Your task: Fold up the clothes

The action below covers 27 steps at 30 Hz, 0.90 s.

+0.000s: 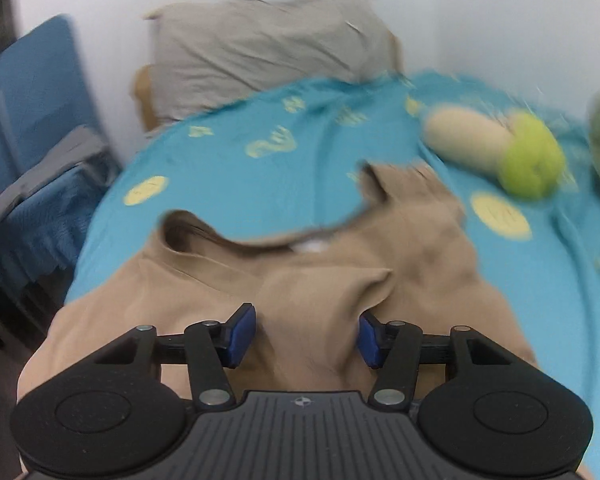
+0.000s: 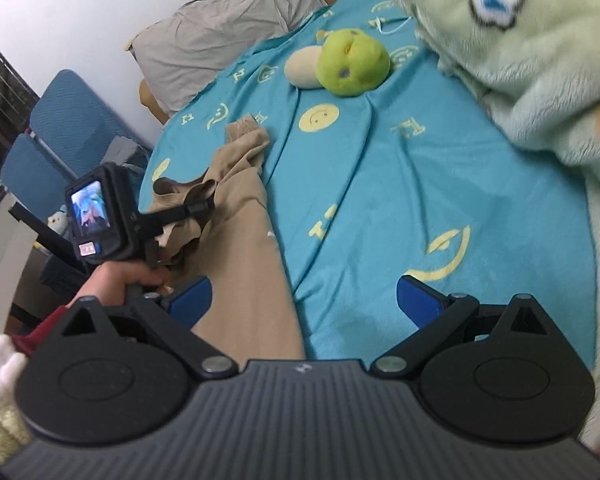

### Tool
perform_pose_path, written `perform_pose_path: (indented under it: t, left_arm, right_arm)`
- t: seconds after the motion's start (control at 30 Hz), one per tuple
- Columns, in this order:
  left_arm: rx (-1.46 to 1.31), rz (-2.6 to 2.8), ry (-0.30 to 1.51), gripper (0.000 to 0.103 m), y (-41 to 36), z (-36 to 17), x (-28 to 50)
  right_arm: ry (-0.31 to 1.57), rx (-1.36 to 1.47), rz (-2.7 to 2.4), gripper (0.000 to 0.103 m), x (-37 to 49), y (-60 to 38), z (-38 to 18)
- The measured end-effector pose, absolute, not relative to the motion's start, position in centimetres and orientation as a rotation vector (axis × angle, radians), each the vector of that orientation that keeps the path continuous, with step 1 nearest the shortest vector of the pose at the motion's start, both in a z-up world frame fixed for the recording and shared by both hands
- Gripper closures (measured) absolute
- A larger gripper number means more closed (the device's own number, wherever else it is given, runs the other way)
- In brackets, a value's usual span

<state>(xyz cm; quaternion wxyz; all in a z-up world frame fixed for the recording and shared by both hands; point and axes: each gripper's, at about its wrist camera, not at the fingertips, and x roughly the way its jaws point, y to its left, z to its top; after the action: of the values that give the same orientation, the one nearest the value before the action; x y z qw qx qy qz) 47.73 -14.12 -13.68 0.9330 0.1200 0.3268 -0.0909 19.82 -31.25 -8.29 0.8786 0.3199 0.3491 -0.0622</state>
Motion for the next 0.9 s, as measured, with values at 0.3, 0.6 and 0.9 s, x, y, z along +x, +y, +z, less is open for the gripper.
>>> perform_pose_path:
  t: [0.3,0.6,0.9]
  left_arm:
    - [0.213,0.149,0.667,0.045,-8.0,-11.5,49.8]
    - [0.033,-0.033,0.71,0.031,-5.8,-8.7,37.9]
    - [0.029,-0.12,0.622,0.0,-5.9,-3.5,20.6]
  right_arm:
    - [0.723,0.702,-0.164,0.003,19.4,-32.1,-8.6]
    - [0.69,0.676,-0.152,0.003,19.2,-32.4,-8.2]
    - [0.58,0.502,-0.053,0.003,17.9,-29.6,-5.7]
